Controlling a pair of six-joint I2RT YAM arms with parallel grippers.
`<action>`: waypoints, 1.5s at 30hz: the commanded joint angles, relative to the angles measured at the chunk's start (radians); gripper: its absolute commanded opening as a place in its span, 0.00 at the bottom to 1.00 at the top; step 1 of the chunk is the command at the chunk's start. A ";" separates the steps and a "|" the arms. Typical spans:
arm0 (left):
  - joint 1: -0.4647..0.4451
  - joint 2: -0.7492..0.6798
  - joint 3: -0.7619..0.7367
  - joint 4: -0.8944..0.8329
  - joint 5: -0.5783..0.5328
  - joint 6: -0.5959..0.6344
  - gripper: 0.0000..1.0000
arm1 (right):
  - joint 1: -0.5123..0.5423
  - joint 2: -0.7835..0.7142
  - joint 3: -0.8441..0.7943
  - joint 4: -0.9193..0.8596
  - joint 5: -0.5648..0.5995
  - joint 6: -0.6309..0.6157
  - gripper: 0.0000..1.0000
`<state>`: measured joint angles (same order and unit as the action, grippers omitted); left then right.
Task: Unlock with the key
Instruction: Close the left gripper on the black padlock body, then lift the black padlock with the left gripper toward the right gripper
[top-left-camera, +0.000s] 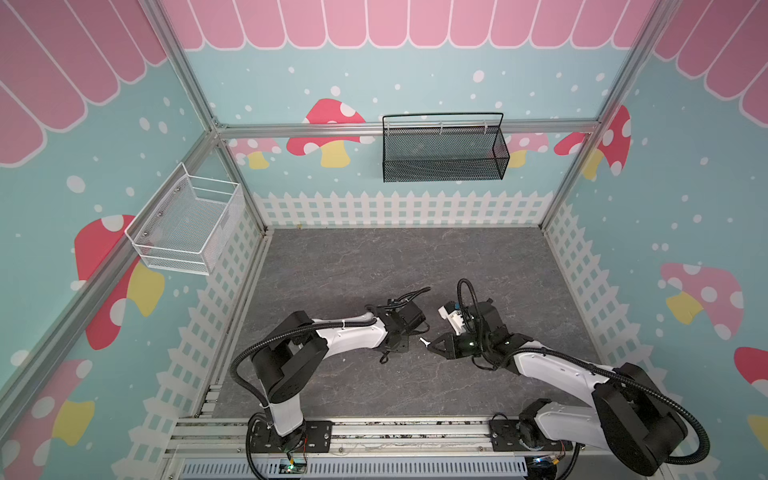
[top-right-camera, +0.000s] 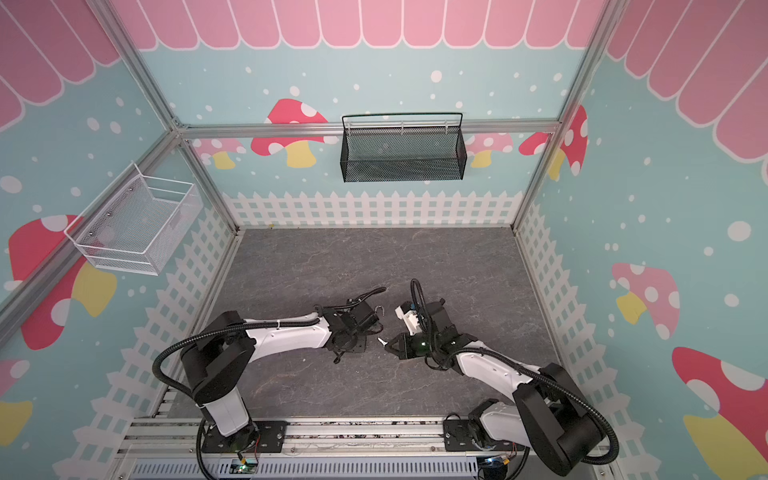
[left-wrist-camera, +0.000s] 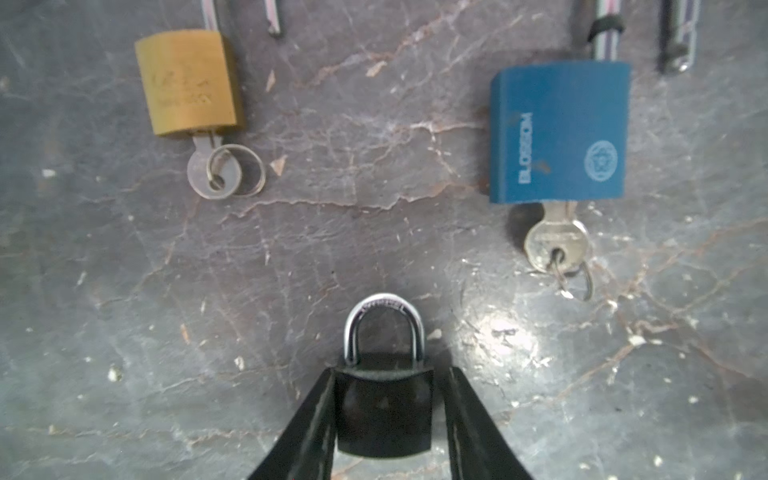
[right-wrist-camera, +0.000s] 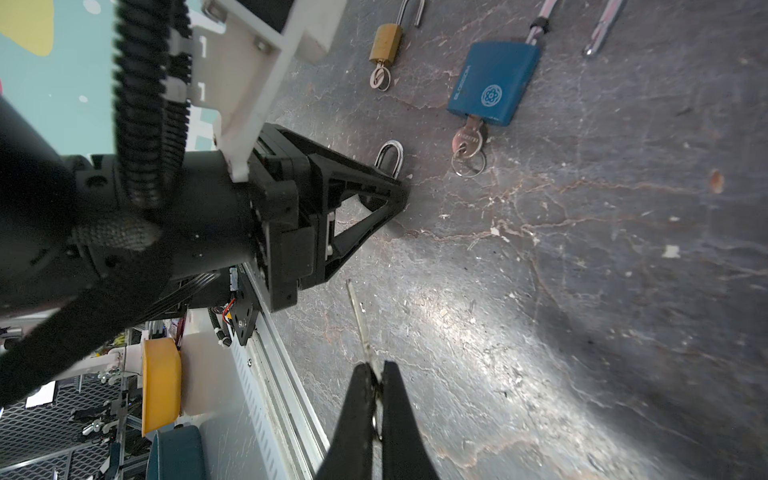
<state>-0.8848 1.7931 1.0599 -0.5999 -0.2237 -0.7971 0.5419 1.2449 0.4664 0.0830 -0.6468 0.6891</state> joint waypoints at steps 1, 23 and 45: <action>0.015 0.026 -0.042 -0.044 0.016 -0.032 0.40 | -0.006 0.014 0.013 0.015 -0.015 -0.007 0.00; 0.018 0.022 -0.025 -0.013 0.046 -0.025 0.04 | -0.006 -0.005 0.013 0.015 -0.021 0.007 0.00; 0.000 -0.187 0.033 -0.039 0.040 -0.189 0.00 | 0.015 -0.061 0.062 -0.094 0.102 0.089 0.00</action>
<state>-0.8761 1.6405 1.0626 -0.6289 -0.1822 -0.9051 0.5449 1.2072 0.5117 0.0154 -0.5907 0.7338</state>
